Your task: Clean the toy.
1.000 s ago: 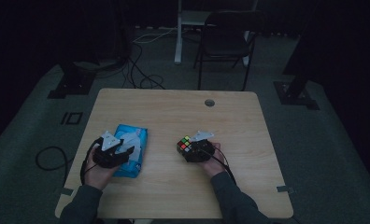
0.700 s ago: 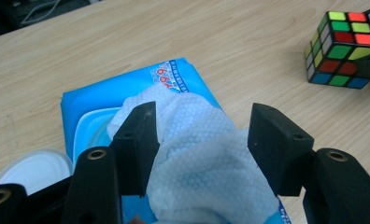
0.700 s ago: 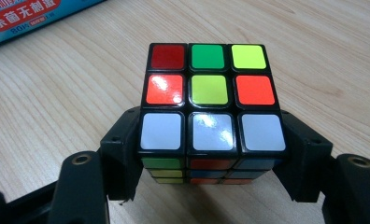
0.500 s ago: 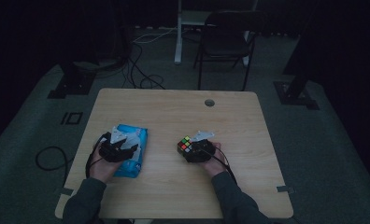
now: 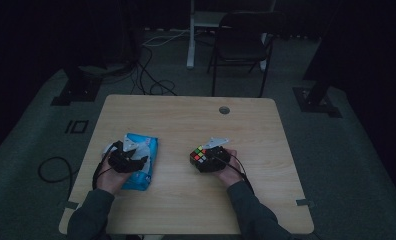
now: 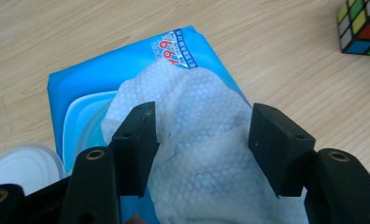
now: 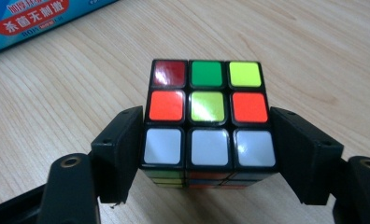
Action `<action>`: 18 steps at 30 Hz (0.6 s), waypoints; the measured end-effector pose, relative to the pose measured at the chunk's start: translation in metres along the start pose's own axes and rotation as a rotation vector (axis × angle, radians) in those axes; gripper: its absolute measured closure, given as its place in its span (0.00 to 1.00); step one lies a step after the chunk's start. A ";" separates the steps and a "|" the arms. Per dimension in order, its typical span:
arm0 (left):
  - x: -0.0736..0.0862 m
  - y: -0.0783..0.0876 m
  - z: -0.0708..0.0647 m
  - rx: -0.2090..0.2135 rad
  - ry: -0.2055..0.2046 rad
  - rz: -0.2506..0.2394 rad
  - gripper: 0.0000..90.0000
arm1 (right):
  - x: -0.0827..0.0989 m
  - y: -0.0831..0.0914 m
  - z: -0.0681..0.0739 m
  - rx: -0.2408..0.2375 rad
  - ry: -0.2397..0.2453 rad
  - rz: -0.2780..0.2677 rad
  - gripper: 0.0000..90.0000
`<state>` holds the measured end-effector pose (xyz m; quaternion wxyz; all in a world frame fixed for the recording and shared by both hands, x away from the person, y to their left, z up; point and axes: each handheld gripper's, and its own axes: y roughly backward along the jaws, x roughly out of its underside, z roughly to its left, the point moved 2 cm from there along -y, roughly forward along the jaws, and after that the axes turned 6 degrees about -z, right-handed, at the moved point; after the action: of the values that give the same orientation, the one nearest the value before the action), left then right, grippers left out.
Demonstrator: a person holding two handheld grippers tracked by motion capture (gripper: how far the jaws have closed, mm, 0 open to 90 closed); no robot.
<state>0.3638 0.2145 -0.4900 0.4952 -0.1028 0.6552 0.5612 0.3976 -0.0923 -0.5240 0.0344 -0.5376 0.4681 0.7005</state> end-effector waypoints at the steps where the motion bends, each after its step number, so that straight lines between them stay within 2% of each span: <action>1: 0.000 0.002 0.000 0.002 0.000 -0.003 0.48 | -0.001 0.000 0.000 0.000 0.003 0.000 0.32; 8: 0.007 0.004 0.010 0.006 0.000 0.014 0.47 | -0.009 0.002 -0.002 -0.002 0.012 0.014 0.31; 11: 0.006 0.004 0.014 -0.003 0.020 0.017 0.59 | -0.011 0.002 -0.002 -0.002 0.019 0.015 0.31; 13: 0.005 0.004 0.017 0.023 0.050 0.014 0.65 | -0.012 0.002 -0.001 -0.003 0.021 0.017 0.31; 14: 0.005 0.003 0.017 0.023 0.047 0.019 0.68 | -0.013 0.002 -0.001 -0.003 0.022 0.016 0.31; 15: 0.005 0.002 0.017 0.004 0.036 0.029 0.74 | -0.013 0.001 -0.001 -0.004 0.022 0.015 0.31; 18: 0.004 0.001 0.019 0.009 0.041 0.041 0.84 | -0.013 0.001 -0.001 -0.006 0.025 0.016 0.31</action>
<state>0.3712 0.2321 -0.4899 0.4707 -0.0985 0.6695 0.5661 0.4033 -0.0874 -0.5134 0.0216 -0.5427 0.4706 0.6954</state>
